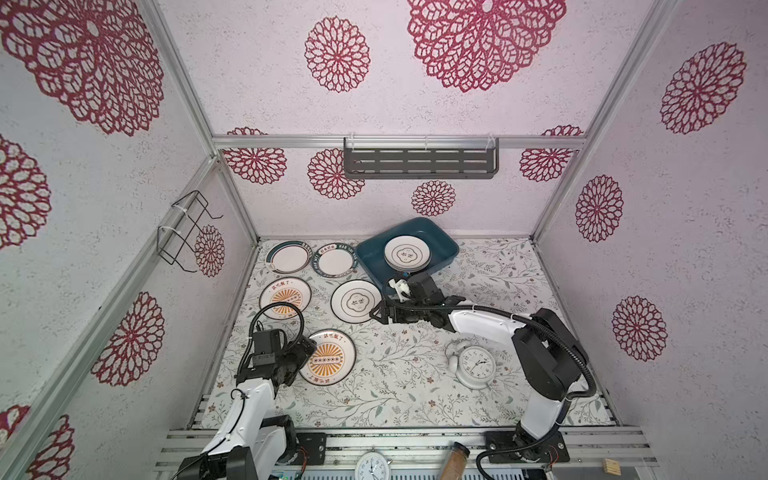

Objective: Place the plates into the plastic bin on the countertop

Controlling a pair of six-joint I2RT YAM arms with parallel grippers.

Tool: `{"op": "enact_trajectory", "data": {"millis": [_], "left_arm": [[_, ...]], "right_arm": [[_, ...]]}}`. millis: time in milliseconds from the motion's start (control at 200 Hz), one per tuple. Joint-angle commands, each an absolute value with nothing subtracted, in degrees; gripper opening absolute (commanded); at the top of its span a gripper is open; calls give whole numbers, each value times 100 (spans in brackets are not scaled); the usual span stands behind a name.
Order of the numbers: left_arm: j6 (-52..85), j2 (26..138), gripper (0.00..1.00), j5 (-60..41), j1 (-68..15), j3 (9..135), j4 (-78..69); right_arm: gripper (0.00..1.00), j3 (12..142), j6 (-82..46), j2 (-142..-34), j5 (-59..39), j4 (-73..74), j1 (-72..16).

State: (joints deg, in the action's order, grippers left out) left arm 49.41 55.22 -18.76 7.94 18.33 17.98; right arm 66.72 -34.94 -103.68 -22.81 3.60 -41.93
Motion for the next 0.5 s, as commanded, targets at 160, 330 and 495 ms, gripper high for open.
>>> {"op": "enact_trajectory", "data": {"millis": [160,330,495], "left_arm": [[4815,6024,89,-2353,102,1710,1051],[4804,6653,77,-2329,-105,1577,484],[4753,6986,62,-2332,-149,1662,395]], "right_arm": [[92,6941,-3367,-10559,-2461,255,-4201],[90,6961,-3371,-10643,-2481,183,-4201],[90,6962,-3341,-10664,-2453,135,-4201]]}}
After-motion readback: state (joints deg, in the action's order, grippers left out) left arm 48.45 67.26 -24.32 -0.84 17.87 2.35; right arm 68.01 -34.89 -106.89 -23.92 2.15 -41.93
